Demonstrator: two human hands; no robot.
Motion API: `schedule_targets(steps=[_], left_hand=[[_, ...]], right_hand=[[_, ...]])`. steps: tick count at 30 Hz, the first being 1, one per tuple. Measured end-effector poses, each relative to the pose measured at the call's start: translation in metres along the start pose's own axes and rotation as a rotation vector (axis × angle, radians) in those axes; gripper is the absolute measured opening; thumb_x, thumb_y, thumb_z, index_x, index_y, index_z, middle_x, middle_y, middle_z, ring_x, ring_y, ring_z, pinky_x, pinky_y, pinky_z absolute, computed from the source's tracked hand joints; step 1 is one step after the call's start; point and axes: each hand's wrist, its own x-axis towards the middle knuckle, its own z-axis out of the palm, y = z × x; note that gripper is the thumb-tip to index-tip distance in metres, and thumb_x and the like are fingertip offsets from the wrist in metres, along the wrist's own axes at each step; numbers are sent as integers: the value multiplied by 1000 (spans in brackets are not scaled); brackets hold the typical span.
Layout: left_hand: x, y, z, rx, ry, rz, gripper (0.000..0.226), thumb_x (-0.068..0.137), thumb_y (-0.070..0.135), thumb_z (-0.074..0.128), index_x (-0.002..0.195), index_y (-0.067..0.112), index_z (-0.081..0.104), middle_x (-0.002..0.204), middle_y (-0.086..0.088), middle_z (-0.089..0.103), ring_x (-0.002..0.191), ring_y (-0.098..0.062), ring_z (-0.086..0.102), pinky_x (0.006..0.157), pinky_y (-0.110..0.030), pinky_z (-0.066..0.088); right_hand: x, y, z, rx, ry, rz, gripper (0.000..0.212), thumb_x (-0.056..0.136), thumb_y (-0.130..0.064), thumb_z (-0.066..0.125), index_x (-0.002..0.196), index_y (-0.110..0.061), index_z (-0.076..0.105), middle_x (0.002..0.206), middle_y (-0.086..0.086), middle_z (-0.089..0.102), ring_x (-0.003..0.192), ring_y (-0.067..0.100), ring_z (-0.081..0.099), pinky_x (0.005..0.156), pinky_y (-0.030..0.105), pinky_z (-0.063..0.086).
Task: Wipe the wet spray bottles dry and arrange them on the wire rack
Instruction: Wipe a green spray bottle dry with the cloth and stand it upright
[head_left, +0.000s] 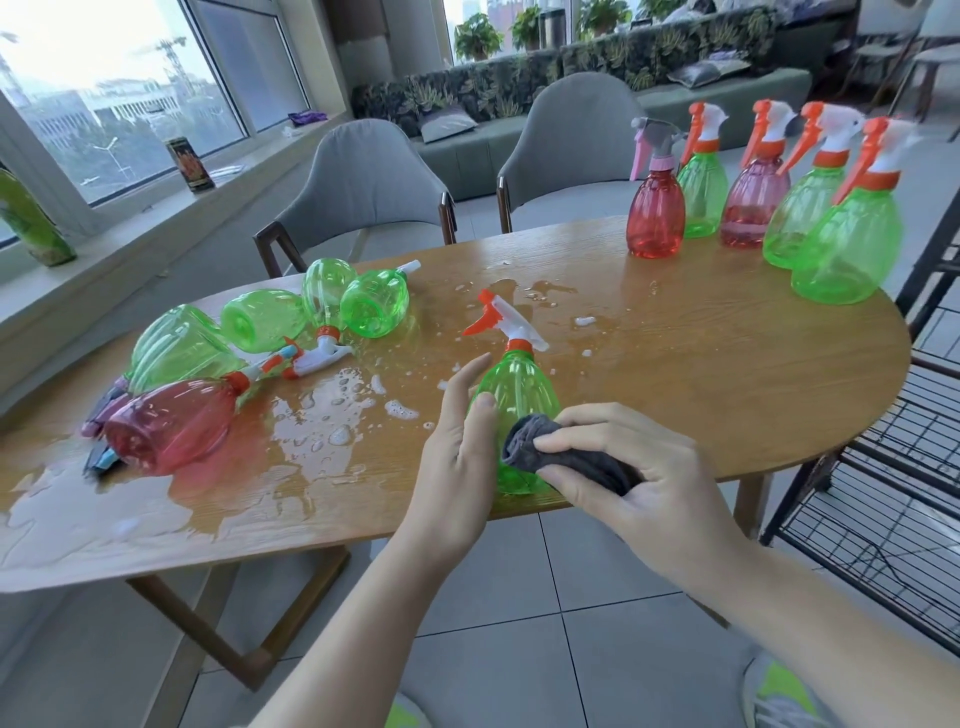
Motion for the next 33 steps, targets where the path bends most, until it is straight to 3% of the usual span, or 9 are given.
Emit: schedule_targets(steps=[2, 4, 6, 8, 16, 19, 22, 28, 33], left_hand=[[-2, 0, -4, -54, -35, -30, 51, 101, 57, 37, 150, 49, 45, 141, 38, 53, 136, 17, 43, 118, -26, 36], [-4, 1, -10, -134, -104, -57, 51, 99, 67, 46, 148, 55, 46, 158, 12, 50, 150, -7, 43, 126, -48, 34], [-6, 1, -15, -212, -169, -65, 55, 96, 67, 57, 149, 54, 49, 161, -7, 50, 152, -33, 44, 125, -65, 32], [-7, 1, -21, -256, -221, -64, 59, 95, 60, 65, 151, 50, 50, 157, -12, 51, 149, -46, 44, 123, -72, 29], [4, -1, -33, -196, -351, 57, 71, 94, 41, 76, 158, 38, 48, 169, 4, 42, 161, -30, 28, 127, -69, 20], [14, 2, -36, -167, -380, 86, 63, 93, 35, 75, 152, 42, 55, 165, 9, 46, 160, -23, 31, 128, -68, 19], [23, 5, -36, -175, -396, 110, 56, 91, 32, 74, 145, 46, 62, 163, 15, 49, 158, -10, 32, 130, -63, 18], [26, 6, -20, -225, -326, 156, 67, 80, 22, 62, 147, 28, 62, 158, 5, 56, 154, -23, 41, 125, -64, 29], [15, 1, -7, -142, -158, 165, 48, 100, 35, 66, 147, 42, 57, 153, 8, 59, 149, -16, 48, 124, -56, 37]], right_hand=[[0, -1, -1, 7, -3, 5, 17, 88, -17, 78, 104, -12, 79, 114, -3, 71, 108, 9, 68, 89, 16, 50], [-1, -2, -1, -6, -8, -3, 17, 88, -16, 78, 104, -11, 80, 113, -1, 72, 108, 8, 68, 90, 17, 50], [-3, -3, -1, -17, -17, -20, 16, 88, -17, 78, 103, -11, 80, 112, -1, 72, 107, 9, 68, 89, 18, 51], [-3, -2, -1, -30, -15, -38, 17, 89, -18, 77, 104, -11, 80, 112, 0, 72, 107, 8, 67, 89, 18, 51], [32, 17, -9, -36, 96, 40, 21, 92, -18, 73, 112, -14, 76, 117, -4, 71, 113, 7, 65, 97, 20, 48], [52, 25, -14, 23, 125, 111, 22, 94, -19, 71, 114, -28, 70, 115, -21, 68, 111, 2, 65, 94, 16, 47], [59, 32, -15, 63, 122, 164, 25, 96, -22, 69, 114, -39, 66, 115, -30, 67, 111, 6, 67, 93, 22, 51], [45, 35, -13, 61, 144, 138, 23, 95, -21, 69, 115, -32, 66, 120, -12, 68, 114, 14, 66, 96, 34, 53], [32, 32, -6, -9, 98, 63, 20, 93, -16, 71, 113, -15, 71, 118, -5, 68, 114, 13, 65, 96, 31, 52]])
